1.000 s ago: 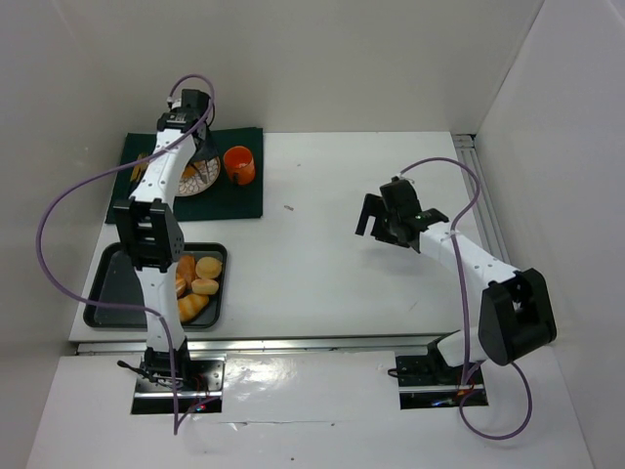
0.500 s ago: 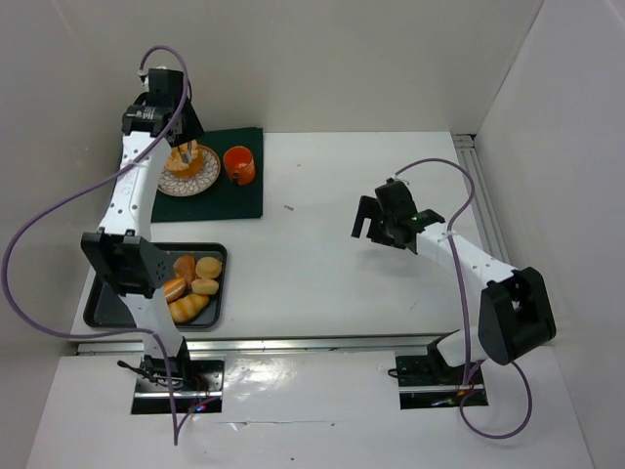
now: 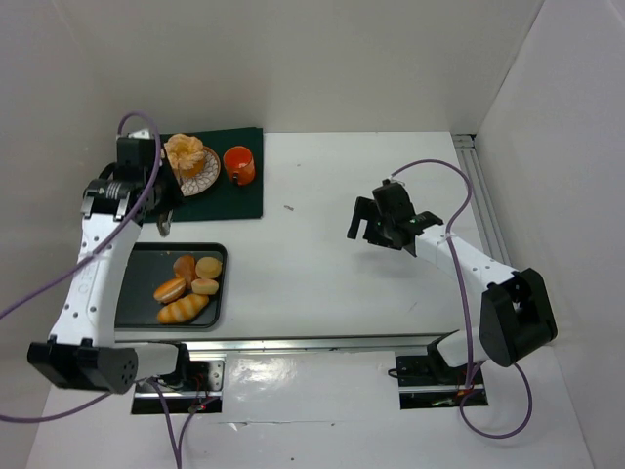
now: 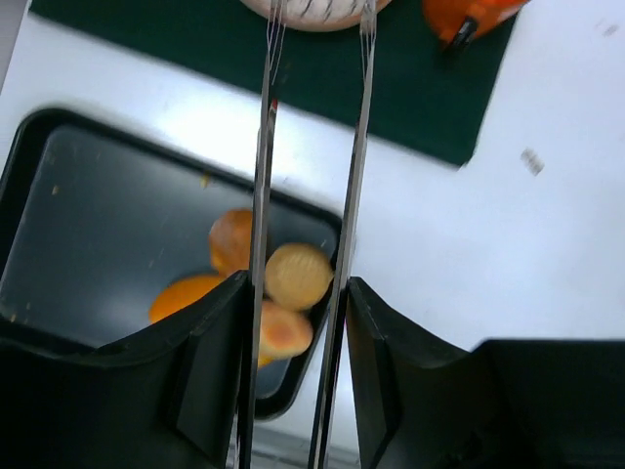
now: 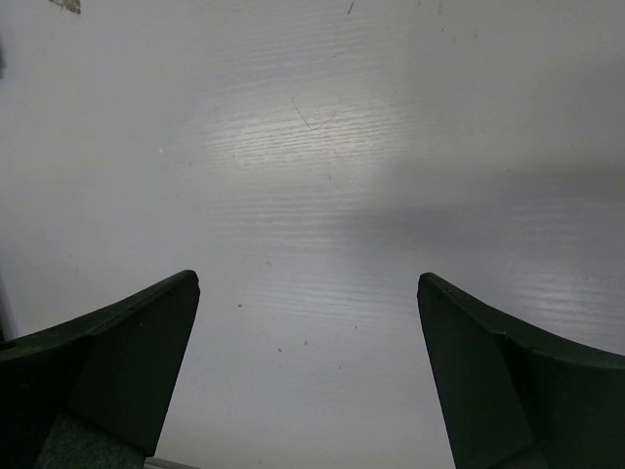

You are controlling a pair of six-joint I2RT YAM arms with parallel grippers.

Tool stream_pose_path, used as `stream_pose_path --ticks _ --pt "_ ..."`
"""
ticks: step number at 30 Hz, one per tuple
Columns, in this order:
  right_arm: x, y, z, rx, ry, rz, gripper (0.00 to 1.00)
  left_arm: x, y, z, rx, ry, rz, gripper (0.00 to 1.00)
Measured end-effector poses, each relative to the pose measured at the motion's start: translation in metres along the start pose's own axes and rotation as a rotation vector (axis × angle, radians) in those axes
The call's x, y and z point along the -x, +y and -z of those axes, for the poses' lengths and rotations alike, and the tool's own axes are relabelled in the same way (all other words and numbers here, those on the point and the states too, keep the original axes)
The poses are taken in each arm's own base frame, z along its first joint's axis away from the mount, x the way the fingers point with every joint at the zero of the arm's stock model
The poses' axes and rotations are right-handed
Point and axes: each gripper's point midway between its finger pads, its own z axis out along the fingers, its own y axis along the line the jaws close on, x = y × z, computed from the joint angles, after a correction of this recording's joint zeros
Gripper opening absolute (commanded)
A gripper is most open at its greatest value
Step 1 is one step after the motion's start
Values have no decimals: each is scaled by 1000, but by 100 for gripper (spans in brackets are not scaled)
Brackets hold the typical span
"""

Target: Place the bread

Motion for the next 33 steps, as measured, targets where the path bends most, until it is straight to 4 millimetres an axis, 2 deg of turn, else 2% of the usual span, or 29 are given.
stream_pose_path --ticks 3,6,11,15,23,33 --pt "-2 3 0 14 9 4 100 -40 21 10 41 71 -20 55" --pt "-3 6 1 23 11 7 100 -77 37 12 79 163 -34 55" --pt "-5 9 1 34 14 12 100 -134 45 0 109 337 4 56" --pt "-8 8 0 36 22 12 100 -167 50 -4 140 437 42 59" --pt "-11 5 1 29 22 12 100 -185 54 -13 172 496 112 59" --pt "-10 4 1 26 19 17 100 -184 60 -20 218 490 173 62"
